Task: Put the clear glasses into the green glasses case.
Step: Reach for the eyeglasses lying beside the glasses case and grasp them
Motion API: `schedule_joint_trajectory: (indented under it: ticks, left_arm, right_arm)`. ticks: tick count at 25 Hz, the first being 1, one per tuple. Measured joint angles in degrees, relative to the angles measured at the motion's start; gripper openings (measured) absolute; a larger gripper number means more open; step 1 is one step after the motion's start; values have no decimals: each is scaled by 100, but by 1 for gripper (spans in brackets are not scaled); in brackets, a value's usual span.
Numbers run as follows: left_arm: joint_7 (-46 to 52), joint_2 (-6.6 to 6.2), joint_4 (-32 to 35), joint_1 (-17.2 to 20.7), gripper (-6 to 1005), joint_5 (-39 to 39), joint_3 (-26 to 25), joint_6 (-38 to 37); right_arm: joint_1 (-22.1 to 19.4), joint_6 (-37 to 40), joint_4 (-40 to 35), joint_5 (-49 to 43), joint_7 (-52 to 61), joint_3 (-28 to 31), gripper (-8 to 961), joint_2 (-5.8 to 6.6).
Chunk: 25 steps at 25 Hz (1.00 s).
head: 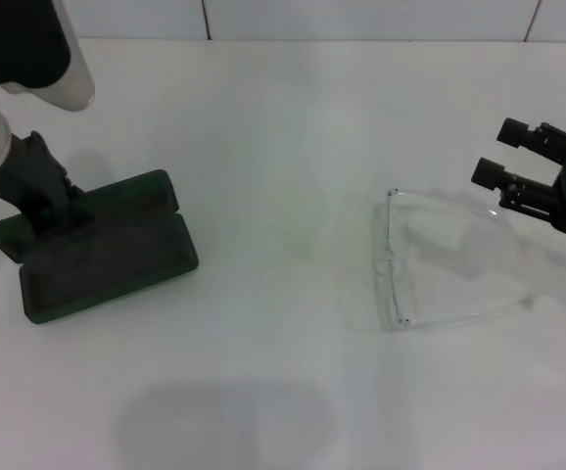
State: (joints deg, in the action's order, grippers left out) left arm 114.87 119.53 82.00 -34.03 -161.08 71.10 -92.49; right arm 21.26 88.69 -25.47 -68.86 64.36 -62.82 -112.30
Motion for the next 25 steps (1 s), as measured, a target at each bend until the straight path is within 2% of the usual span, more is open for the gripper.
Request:
schedule_joint_trajectory:
  ticks: [4, 6, 7, 11, 15, 17, 18, 20, 25]
  left_arm:
    - [-7, 0, 426, 34, 204, 250, -1, -262]
    - [-4, -1, 741, 88, 195, 362, 0, -412]
    - [1, -2, 841, 113, 195, 375, 0, -445]
    - [19, 4, 1234, 273, 195, 390, 24, -504]
    - [22, 7, 1299, 402, 195, 406, 30, -506]
    - [23, 12, 1305, 455, 195, 462, 21, -505]
    - [24, 14, 1308, 479, 195, 495, 15, -504]
    - [25, 16, 1310, 526, 195, 586, 6, -486]
    - [46, 18, 1311, 615, 194, 909, -115, -439]
  right_arm:
    - [189, -39, -407, -394, 746, -21, 721, 178]
    - [231, -46, -561, -602, 1000, -21, 717, 208]
    - [400, -79, -1224, -1361, 1963, -4, 717, 265]
    - [709, 42, -2469, -2615, 3700, -27, 718, 261]
    - [1165, 507, -3651, -4098, 4729, -46, 718, 144]
    - [1479, 830, -4004, -4684, 4932, -54, 718, 134]
    - [1479, 830, -4004, -4684, 4932, -54, 719, 134]
    - [2039, 1490, -4498, -5466, 4650, -154, 719, 164]
    - [2714, 1768, -4890, -6321, 3921, -367, 684, 147]
